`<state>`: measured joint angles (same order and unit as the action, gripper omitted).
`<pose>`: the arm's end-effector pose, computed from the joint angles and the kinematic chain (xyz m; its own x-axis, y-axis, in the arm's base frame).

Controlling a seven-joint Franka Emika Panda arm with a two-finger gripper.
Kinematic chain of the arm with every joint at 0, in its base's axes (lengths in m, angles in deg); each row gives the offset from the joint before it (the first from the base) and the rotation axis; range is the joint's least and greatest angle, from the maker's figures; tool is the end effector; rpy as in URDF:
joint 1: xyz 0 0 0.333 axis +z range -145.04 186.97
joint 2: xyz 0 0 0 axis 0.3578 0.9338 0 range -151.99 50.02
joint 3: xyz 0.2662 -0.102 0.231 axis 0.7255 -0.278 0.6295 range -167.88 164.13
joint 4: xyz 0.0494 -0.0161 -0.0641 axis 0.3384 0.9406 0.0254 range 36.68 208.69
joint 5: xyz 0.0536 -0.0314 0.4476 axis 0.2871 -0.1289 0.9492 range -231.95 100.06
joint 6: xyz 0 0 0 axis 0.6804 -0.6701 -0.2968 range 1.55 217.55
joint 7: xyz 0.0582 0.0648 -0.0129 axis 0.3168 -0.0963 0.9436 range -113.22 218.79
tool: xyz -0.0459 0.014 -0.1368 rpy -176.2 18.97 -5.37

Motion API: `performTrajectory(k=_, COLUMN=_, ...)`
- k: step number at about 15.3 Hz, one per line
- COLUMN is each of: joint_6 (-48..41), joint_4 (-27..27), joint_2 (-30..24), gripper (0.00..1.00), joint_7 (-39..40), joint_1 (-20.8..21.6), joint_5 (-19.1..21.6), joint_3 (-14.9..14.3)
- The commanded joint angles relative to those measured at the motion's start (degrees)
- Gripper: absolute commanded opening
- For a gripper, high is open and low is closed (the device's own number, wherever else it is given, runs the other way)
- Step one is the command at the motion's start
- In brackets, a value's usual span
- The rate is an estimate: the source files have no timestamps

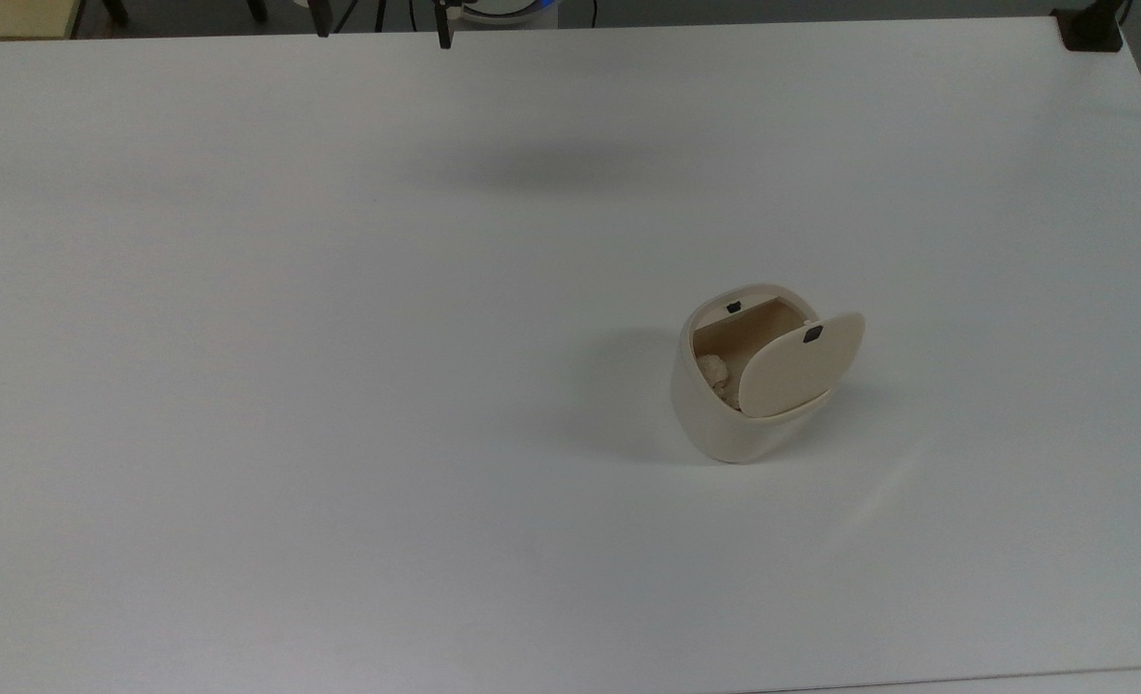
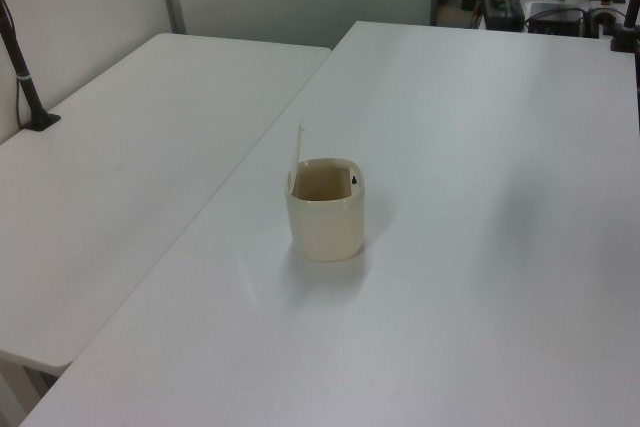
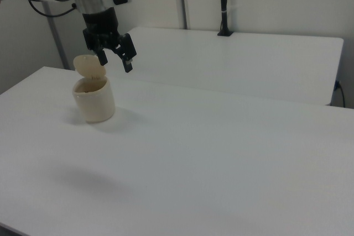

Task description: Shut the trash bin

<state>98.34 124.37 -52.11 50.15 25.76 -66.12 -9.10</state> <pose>0.6207 -0.0276 0.6432 0.9920 -0.0881 0.0910 -0.0881 -0.9961 -0.0037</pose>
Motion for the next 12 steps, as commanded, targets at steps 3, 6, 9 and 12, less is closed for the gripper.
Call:
performTrajectory(k=3, joint_6=-0.78, joint_4=0.95, joint_2=-1.16, gripper=1.00, joint_7=-0.78, joint_1=-0.13, joint_5=0.87, joint_3=0.02)
performTrajectory(k=6, joint_6=-0.17, joint_4=0.95, joint_2=-1.16, gripper=1.00, joint_7=-1.23, joint_1=-0.13, joint_5=0.78, joint_3=0.02)
performTrajectory(k=9, joint_6=5.52, joint_4=0.95, joint_2=-0.46, gripper=1.00, joint_7=-1.05, joint_1=0.48, joint_5=0.26, joint_3=0.20)
performTrajectory(k=12, joint_6=8.71, joint_4=0.60, joint_2=0.07, gripper=1.00, joint_7=-5.33, joint_1=1.62, joint_5=0.43, joint_3=1.25)
